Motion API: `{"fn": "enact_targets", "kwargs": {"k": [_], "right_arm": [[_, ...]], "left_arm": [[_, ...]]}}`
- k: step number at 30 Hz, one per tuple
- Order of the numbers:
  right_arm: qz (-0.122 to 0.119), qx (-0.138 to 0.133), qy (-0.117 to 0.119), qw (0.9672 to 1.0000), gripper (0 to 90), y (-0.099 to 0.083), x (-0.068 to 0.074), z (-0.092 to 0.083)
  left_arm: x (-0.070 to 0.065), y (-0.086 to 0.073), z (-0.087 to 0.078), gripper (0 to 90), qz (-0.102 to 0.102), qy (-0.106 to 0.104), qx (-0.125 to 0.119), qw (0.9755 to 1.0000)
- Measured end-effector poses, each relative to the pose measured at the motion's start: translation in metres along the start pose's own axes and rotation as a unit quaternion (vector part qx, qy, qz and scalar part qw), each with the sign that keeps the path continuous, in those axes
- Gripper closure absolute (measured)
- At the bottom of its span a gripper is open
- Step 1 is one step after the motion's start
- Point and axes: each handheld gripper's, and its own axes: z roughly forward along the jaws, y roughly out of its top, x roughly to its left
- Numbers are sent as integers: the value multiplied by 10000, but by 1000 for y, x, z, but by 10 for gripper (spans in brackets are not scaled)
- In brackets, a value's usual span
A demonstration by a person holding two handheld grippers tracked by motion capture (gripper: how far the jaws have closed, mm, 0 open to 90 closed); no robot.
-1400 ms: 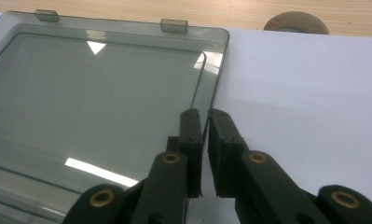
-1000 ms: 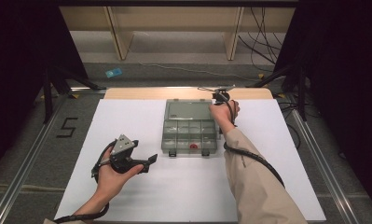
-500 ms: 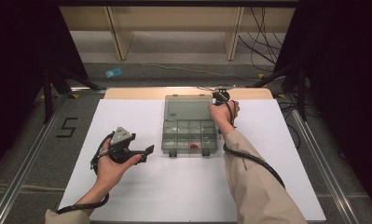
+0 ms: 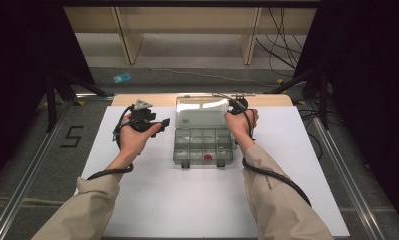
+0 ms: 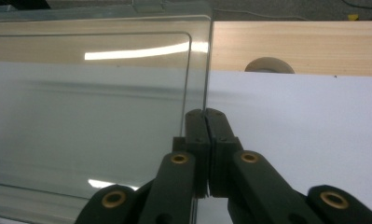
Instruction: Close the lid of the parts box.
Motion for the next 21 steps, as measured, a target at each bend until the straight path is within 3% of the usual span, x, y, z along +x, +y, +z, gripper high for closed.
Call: {"fn": "enact_targets", "kwargs": {"k": [1, 3, 4, 6, 7, 9, 10, 13, 14, 21], "right_arm": [[4, -55, 11, 10000, 896, 0, 0, -1], [-361, -287, 26, 9989, 896, -1, -5, 1], [-289, -245, 33, 9993, 896, -1, -4, -1], [-393, -384, 52, 9985, 896, -2, -6, -1], [-285, -418, 56, 9987, 896, -2, -4, -2], [-316, -449, 75, 9985, 896, -3, -4, -4], [-126, -456, 108, 9988, 896, -3, -1, -5], [-359, -491, 116, 9981, 896, -5, -5, -7], [-145, -530, 118, 9984, 896, -4, -2, -8], [-184, -613, 157, 9978, 896, -6, -2, -12]], "left_arm": [[1, 3, 7, 394, -76, -5, 55, 10000], [3, 7, 20, 421, -210, 12, 193, 9996], [3, 9, 26, 437, -300, 29, 247, 9992], [4, 12, 36, 463, -346, 13, 447, 9984], [6, 13, 39, 473, -277, 23, 602, 9978], [5, 15, 48, 503, -368, 61, 747, 9965], [5, 15, 52, 516, -436, 77, 783, 9959], [4, 17, 61, 556, -558, 109, 860, 9947], [3, 18, 63, 570, -594, 111, 884, 9943], [1, 19, 74, 677, -914, 184, 941, 9912]]}}
